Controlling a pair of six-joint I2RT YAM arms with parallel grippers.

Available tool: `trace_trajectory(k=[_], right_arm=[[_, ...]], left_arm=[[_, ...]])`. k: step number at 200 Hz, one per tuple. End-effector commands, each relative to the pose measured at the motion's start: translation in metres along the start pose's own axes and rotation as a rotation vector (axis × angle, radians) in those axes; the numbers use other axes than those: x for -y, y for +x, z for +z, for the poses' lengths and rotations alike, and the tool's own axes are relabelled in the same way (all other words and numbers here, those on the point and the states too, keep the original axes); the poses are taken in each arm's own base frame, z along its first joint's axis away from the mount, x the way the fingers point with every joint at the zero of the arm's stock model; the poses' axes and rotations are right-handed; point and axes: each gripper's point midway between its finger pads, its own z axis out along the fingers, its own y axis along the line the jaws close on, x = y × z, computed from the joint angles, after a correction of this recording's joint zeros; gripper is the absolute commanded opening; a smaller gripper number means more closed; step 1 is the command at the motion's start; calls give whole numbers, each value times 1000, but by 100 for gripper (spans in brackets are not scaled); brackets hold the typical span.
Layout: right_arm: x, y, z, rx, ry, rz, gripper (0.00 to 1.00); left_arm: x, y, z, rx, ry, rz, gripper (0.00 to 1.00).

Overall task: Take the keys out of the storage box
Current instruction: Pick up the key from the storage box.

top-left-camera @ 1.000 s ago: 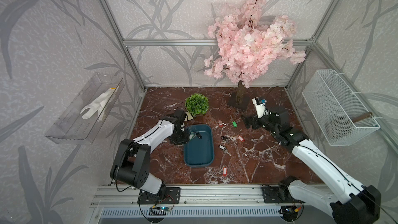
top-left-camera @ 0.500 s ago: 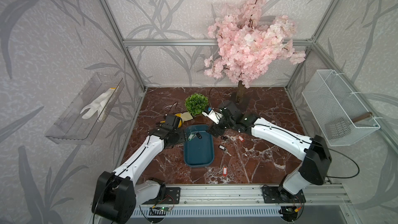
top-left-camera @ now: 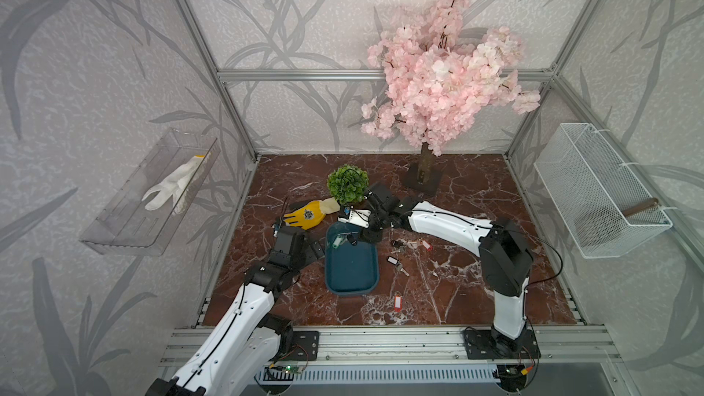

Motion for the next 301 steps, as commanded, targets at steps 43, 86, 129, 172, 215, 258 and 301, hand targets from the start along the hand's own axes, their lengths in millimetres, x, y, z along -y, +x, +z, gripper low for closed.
trace_trajectory(k=[43,86,129,172,215,258,301], right_arm=[[2,-1,31,-79,38,-208,47],[8,3,48,-136,64,-268,47],[13,6,58,-160,67,-288,46],[11,10,64,-180,49,-292,46],[9,14,72,-193,29,-283,45],[10,13,79,-189,22,-275,43],[9,21,87,-220,11,-274,38]], left_arm=[[19,23,16,-93,145,-108,96],[23,36,24,-166,154,-111,92],[17,46,32,-206,127,-115,92],[4,53,39,-216,75,-133,92],[0,55,40,-214,62,-136,92],[-1,56,41,-216,56,-131,92],[-3,57,42,-219,46,-125,92]])
